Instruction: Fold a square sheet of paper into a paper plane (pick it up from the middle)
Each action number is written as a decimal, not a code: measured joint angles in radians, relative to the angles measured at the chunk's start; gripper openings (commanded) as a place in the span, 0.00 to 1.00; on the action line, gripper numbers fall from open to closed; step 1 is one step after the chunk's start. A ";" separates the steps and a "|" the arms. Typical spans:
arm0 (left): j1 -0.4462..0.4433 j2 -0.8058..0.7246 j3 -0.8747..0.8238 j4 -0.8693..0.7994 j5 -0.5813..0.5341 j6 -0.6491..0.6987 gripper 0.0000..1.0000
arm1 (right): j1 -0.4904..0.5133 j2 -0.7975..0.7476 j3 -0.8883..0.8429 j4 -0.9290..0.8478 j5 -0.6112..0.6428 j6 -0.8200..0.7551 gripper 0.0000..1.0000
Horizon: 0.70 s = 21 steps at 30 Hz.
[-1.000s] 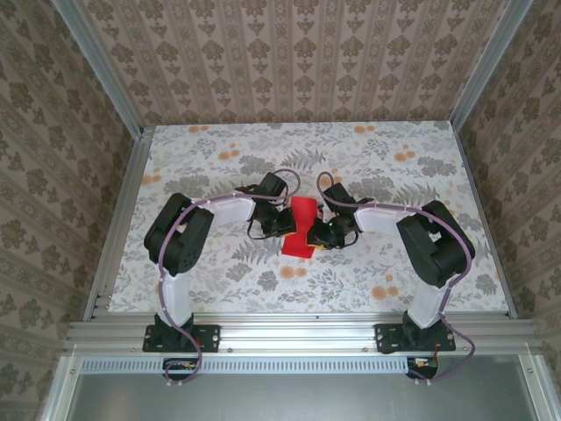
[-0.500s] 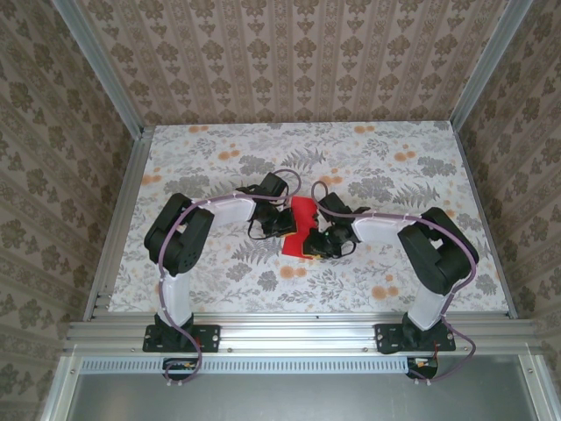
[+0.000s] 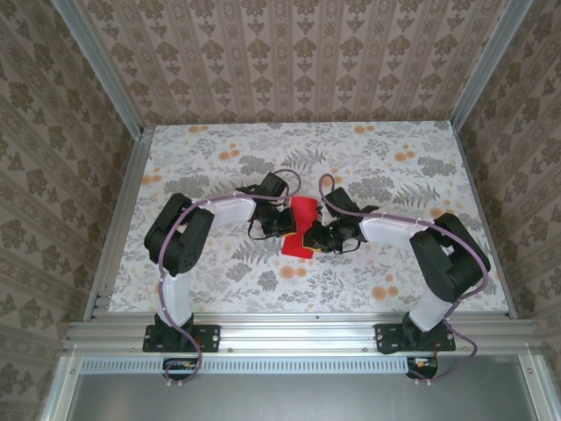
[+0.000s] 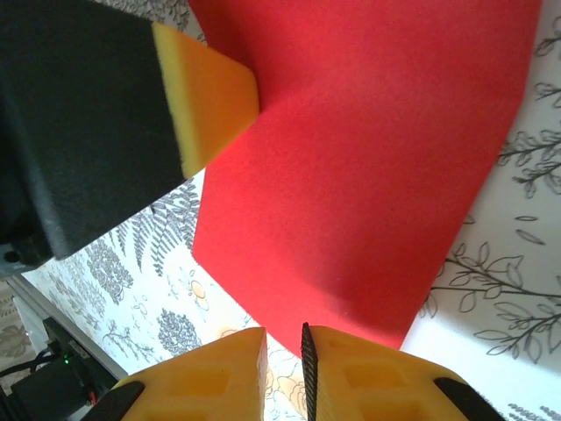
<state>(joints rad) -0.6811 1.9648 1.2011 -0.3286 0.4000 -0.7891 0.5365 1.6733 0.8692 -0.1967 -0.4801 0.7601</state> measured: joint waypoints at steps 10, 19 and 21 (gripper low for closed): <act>-0.001 0.000 0.000 0.000 0.000 0.000 0.10 | -0.005 0.026 -0.079 0.043 -0.018 -0.005 0.19; -0.001 0.000 0.000 0.000 0.000 0.000 0.10 | -0.051 -0.028 0.008 -0.021 0.020 -0.030 0.19; -0.001 0.000 0.000 0.000 0.000 0.000 0.10 | -0.079 -0.022 0.047 -0.011 0.029 -0.032 0.19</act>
<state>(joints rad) -0.6823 1.9648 1.2011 -0.3283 0.4000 -0.7891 0.4572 1.6512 0.9161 -0.2081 -0.4515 0.7284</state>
